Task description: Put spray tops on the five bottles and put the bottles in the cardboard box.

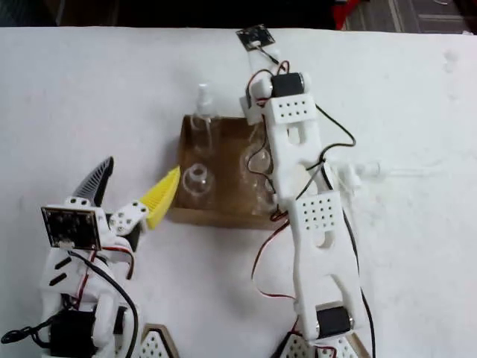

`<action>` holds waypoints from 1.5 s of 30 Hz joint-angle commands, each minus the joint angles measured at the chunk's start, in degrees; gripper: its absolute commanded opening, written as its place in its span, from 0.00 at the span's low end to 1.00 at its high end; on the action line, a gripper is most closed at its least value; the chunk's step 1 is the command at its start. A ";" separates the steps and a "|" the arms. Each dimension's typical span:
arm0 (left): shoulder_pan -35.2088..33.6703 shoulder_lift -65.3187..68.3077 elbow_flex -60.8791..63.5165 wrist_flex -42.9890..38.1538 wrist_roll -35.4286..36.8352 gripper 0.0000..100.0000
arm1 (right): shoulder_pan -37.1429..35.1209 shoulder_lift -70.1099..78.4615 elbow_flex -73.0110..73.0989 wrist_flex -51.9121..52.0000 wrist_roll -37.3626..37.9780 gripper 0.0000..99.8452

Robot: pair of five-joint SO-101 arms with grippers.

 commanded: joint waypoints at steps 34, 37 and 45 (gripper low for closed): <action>-2.24 -0.31 -0.62 -1.23 0.79 0.37 | -2.07 -1.01 0.35 -10.42 5.01 0.18; -2.24 -0.31 -0.70 -1.23 0.79 0.37 | -3.12 -0.75 0.35 -7.96 6.07 0.18; -2.24 -0.31 -0.70 -1.23 0.79 0.37 | -1.89 1.10 0.70 -7.87 6.07 0.18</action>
